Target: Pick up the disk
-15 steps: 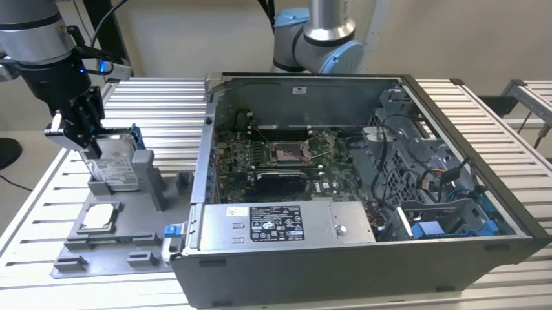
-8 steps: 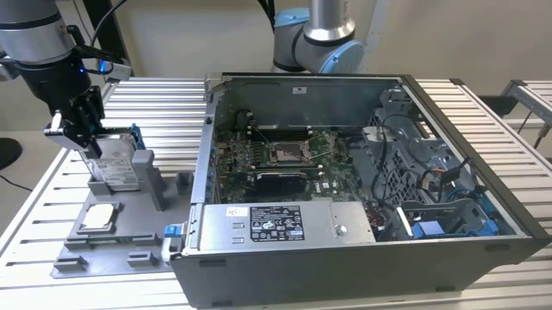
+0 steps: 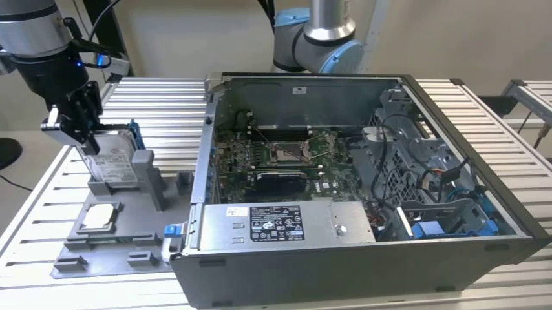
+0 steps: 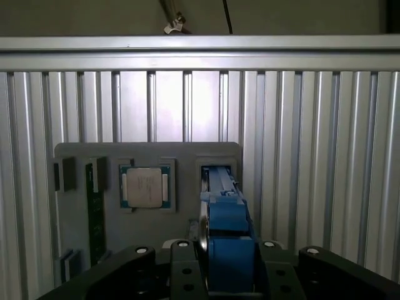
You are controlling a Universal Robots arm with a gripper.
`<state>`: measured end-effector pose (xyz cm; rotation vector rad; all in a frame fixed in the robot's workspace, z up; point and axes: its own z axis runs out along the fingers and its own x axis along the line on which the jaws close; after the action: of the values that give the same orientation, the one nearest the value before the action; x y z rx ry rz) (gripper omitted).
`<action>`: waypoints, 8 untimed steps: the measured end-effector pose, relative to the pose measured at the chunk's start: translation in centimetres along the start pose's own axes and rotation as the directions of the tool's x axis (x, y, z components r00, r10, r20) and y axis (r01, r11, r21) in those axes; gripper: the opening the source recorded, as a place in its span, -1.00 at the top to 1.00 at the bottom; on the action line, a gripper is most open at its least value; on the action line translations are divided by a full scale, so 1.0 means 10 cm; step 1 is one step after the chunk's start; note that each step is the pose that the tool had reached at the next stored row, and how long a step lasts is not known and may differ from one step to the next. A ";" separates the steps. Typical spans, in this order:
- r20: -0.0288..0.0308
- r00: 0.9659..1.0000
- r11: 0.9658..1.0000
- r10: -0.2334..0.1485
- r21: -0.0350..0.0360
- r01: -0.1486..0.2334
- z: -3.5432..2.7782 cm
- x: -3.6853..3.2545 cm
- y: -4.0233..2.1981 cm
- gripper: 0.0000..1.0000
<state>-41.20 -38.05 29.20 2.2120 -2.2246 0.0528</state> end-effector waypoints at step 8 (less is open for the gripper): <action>0.000 1.000 1.000 0.000 0.000 0.000 -0.130 0.003 -0.003 1.00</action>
<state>-41.20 -38.05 30.50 2.2121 -2.2246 0.0528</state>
